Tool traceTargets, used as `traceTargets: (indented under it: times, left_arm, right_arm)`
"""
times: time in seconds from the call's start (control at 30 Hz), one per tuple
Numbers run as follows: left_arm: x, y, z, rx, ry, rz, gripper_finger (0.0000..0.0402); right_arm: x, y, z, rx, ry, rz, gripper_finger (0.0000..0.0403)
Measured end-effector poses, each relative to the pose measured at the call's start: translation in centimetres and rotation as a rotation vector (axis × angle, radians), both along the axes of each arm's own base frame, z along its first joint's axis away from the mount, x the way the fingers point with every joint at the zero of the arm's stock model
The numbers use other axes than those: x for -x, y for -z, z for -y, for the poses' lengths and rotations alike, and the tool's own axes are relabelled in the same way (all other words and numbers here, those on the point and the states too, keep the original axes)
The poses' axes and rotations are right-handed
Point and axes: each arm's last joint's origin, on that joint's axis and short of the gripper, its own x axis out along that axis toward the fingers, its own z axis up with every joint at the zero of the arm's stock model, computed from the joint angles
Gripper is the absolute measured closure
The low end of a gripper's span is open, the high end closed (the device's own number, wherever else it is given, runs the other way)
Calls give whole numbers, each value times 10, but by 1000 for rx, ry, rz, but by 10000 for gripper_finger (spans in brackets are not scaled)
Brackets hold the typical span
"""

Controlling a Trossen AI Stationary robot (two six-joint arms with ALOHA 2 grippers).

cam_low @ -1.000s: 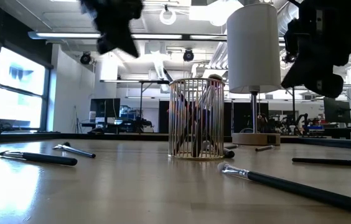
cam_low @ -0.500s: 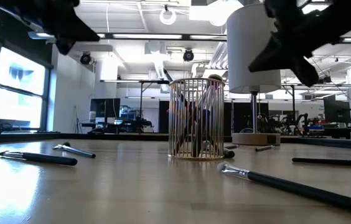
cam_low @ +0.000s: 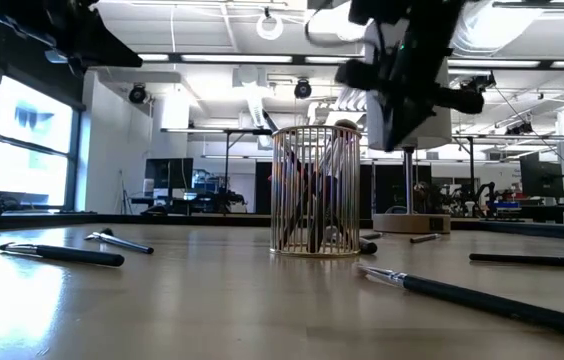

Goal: Put items in baskets/containers
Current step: Put the eyeshadow brush into the mesh organizer

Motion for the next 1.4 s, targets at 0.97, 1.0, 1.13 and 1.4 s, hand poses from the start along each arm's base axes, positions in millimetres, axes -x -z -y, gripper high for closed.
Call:
traceTargets:
  times: [0.97,1.0,1.13,1.4]
  left_arm:
    - [15,-2,0,-26,-12,28,401]
    - [15,-2,0,-20,-13,29,401]
    - [15,-1,0,-8,-16,22,401]
    - [16,-1,-1,-9,-21,22,401]
  right_arm:
    - [39,90,43,-181,524,32,402]
    - [39,90,44,-181,529,31,402]
    - [40,90,48,-178,525,24,402]
    - [40,90,48,-189,499,13,402]
